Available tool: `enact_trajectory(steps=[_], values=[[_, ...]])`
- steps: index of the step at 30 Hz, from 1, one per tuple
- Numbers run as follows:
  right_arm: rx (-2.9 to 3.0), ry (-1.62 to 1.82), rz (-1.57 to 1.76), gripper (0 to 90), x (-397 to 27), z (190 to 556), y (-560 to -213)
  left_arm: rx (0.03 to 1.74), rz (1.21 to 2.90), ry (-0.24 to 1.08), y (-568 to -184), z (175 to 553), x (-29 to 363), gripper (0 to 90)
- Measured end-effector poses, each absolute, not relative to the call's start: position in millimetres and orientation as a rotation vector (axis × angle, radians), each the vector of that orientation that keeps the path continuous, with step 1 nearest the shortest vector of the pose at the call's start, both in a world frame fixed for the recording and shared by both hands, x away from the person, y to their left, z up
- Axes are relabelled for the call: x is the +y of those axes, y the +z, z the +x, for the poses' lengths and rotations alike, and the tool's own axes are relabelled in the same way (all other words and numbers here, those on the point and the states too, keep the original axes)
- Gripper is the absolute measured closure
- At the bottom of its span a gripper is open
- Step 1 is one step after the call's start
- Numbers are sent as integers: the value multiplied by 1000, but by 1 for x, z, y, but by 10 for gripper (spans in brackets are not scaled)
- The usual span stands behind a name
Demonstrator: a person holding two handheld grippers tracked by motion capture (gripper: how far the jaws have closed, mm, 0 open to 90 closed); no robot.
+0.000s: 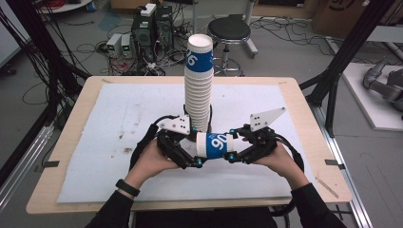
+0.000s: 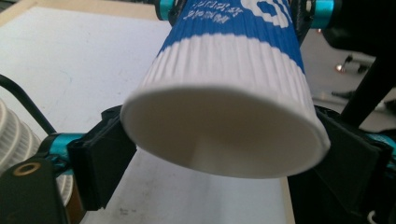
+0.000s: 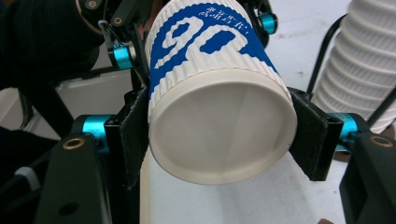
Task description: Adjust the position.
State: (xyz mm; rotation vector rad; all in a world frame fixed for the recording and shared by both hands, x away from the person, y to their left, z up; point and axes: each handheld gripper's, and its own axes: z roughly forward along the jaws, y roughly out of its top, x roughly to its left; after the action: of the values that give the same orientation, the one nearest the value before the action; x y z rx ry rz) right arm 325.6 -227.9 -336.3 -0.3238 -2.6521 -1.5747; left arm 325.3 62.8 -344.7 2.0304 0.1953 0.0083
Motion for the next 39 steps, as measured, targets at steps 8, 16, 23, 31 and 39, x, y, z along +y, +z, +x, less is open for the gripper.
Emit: enact_trajectory(steps=[8, 16, 23, 31, 39], values=[[-2522, -1749, -357, 300, -242, 328, -334, 256, 1765, -60, -350, 328, 71, 113], [-2460, -1821, -337, 300, -238, 325, -334, 245, 1614, -134, -354, 329, 71, 113], [-2440, -1841, -335, 302, -236, 324, -337, 251, 1613, -132, -354, 330, 75, 166], [-2471, -1779, -332, 298, -235, 325, -338, 240, 1695, -104, -348, 329, 74, 186], [-2569, -1720, -352, 232, -238, 325, -334, 218, 1879, -37, -337, 326, 70, 186]])
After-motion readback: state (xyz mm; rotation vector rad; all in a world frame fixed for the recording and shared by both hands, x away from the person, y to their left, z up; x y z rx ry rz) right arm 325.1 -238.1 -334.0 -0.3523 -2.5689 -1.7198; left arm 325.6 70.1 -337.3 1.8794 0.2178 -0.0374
